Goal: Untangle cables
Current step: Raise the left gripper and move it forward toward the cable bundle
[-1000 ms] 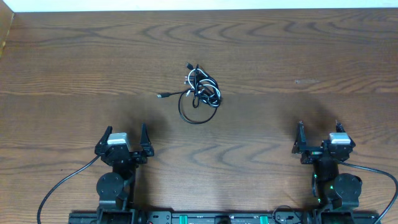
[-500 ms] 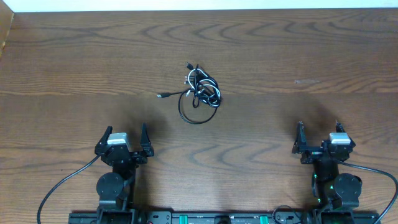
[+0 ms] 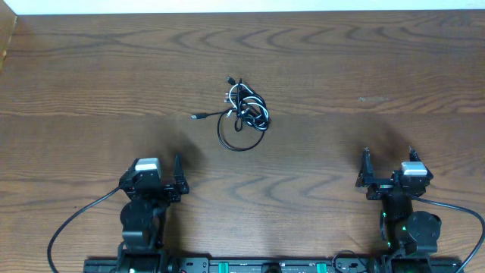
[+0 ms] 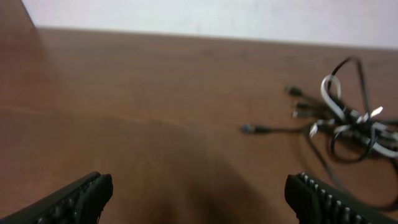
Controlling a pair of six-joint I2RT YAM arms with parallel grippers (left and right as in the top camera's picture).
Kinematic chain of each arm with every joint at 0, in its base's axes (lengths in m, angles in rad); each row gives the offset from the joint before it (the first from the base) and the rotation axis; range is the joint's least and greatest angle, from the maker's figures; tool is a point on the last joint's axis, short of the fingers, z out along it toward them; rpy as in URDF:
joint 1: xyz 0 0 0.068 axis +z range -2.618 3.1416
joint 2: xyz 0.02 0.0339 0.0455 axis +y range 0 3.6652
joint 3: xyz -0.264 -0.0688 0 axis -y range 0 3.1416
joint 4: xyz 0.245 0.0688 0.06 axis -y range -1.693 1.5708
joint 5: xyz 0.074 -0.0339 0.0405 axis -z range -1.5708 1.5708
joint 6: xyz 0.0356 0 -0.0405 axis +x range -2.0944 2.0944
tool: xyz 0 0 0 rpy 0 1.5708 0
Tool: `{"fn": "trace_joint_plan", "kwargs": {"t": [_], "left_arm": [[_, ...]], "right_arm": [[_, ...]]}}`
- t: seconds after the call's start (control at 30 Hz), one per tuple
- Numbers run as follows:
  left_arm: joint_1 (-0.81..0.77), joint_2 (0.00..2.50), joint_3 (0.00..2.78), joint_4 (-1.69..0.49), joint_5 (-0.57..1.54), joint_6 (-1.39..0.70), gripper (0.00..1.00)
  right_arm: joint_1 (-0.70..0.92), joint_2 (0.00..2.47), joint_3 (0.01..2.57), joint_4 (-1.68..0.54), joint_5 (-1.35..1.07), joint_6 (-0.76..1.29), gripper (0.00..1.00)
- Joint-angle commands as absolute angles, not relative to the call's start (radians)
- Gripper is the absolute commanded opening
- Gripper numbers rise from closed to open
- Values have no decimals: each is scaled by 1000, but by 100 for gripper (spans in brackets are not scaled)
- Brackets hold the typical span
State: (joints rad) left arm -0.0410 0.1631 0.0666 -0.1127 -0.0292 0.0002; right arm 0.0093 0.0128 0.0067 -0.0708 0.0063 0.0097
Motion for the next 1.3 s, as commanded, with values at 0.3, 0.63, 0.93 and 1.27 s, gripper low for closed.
{"fn": "trace_joint_plan", "kwargs": {"t": [0.3, 0.63, 0.93, 1.27], "left_arm": [[-36, 461, 210, -111, -41, -4, 94], [-36, 643, 278, -104, -33, -4, 93], [-36, 706, 307, -115, -33, -4, 93], [-36, 758, 352, -157, 6, -4, 93]], "right_arm": [[1, 6, 6, -76, 1, -6, 99], [1, 6, 6, -76, 1, -6, 99], [1, 6, 6, -76, 1, -6, 99], [1, 6, 6, -76, 1, -6, 99]]}}
